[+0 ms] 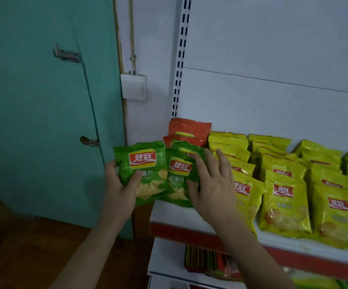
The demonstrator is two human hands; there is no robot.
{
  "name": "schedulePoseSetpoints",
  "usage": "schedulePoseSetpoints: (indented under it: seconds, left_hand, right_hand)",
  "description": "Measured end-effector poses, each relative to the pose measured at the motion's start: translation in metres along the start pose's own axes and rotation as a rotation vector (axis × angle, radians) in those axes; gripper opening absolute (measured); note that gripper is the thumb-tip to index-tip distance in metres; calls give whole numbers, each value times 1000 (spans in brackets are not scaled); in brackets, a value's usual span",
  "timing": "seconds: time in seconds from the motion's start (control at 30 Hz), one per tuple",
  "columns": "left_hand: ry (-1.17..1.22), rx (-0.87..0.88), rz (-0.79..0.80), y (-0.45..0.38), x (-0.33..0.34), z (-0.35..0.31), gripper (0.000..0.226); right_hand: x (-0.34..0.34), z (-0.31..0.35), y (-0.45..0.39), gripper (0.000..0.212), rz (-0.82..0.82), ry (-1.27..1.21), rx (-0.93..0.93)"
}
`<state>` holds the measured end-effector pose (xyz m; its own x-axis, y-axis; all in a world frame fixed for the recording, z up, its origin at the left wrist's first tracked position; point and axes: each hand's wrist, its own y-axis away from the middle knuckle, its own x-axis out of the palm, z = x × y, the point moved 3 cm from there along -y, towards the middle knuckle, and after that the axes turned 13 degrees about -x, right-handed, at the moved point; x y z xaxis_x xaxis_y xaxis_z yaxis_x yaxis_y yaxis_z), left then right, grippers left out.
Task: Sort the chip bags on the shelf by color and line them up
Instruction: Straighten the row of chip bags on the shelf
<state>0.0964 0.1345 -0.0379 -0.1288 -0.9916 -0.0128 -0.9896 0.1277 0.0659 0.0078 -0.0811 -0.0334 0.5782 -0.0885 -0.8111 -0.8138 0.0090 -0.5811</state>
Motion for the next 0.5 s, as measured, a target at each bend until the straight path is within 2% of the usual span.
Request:
schedulePoseSetpoints:
  seconds: [0.07, 0.13, 0.27, 0.5]
  left_hand:
    - [-49, 11, 23, -8, -8, 4, 38]
    - [-98, 6, 60, -13, -13, 9, 27]
    - [-78, -1, 100, -18, -22, 10, 27]
    - [-69, -12, 89, -38, -28, 4, 31]
  right_hand:
    - [6, 6, -5, 71, 85, 66, 2]
    - [10, 10, -5, 67, 86, 109, 25]
    - [5, 13, 2, 42, -120, 25, -20]
    - [-40, 8, -3, 26, -270, -299, 28]
